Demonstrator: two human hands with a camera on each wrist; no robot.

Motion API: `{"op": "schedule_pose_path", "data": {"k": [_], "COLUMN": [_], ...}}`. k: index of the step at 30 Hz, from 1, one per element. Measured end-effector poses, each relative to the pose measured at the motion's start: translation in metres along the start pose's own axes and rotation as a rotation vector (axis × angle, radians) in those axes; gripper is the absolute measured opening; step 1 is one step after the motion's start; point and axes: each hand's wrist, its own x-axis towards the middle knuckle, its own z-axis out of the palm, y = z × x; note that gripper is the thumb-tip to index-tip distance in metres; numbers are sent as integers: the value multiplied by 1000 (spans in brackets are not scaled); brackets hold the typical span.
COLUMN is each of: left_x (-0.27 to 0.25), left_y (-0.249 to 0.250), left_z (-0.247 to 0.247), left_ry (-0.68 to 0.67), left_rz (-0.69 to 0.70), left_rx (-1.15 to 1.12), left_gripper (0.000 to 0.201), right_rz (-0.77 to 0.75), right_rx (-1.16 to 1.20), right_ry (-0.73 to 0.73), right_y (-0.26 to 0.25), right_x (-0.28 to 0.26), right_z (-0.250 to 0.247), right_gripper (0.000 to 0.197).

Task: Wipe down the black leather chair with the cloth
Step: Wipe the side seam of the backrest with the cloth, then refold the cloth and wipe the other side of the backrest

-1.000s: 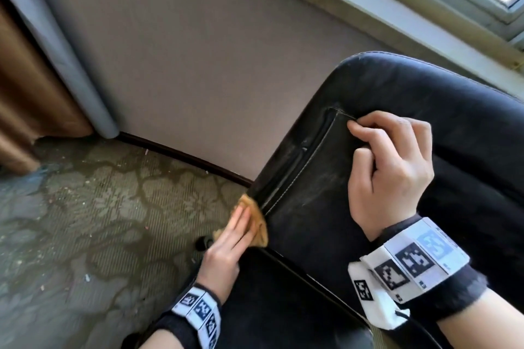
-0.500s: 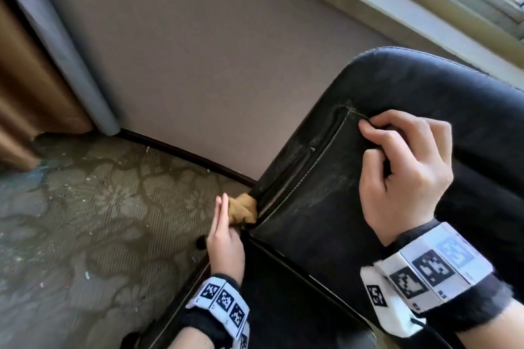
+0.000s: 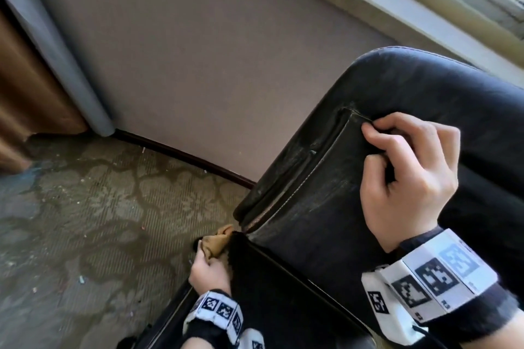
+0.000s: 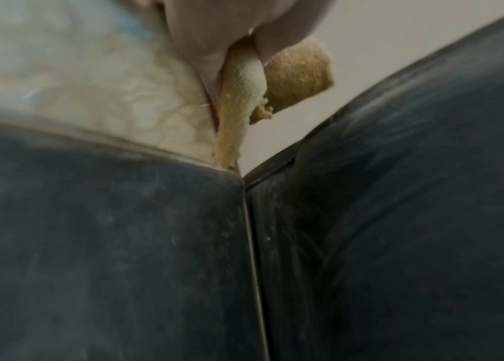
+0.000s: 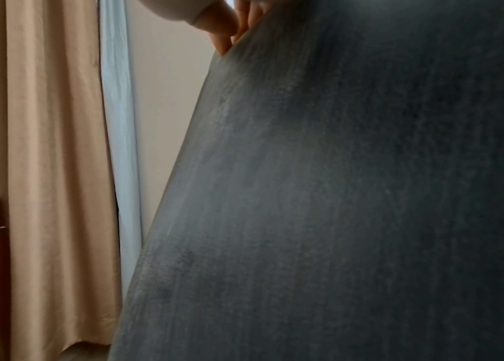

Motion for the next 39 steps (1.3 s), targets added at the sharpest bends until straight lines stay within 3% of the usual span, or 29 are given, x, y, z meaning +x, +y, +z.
{"op": "schedule_pose_path", "data": {"k": [4, 12, 14, 18, 21, 23, 25, 29, 31, 33, 36, 39], "left_x": [-9, -41, -54, -101, -138, -153, -165, -197, -220, -245, -277, -300], "left_y": [19, 54, 73, 152, 209, 219, 215, 210, 205, 190, 165, 151], "left_z": [11, -6, -19, -50, -62, -66, -69, -57, -44, -28, -8, 7], "left_ry": [-221, -295, -321, -401, -403, -363, -359, -419, -517, -685, -939, -1145], "left_rz": [86, 167, 229, 557, 895, 1027, 1096, 1199, 1258, 1330, 1314, 1370], "left_rx": [21, 67, 13, -238, -149, -71, -17, 40, 93, 153, 216, 348], "left_gripper": [18, 39, 36, 39, 41, 46, 49, 59, 60, 48, 32, 49], "right_rz": [17, 51, 72, 71, 110, 168, 274, 644, 747, 763, 812, 893], "right_rx": [3, 27, 38, 41, 68, 147, 280, 565, 702, 781, 777, 712], "right_ry": [29, 28, 32, 16, -31, -78, -95, -56, -99, -123, -26, 85], "right_y": [-2, -2, -5, -9, -9, -7, -3, 9, 12, 14, 28, 51], "right_x": [-2, 1, 2, 4, 11, 17, 18, 9, 1, -7, -25, -53], "right_z": [4, 4, 3, -4, -12, -24, -41, -85, -108, -126, -150, -179], "right_gripper": [22, 24, 23, 23, 22, 23, 26, 34, 31, 37, 48, 46]}}
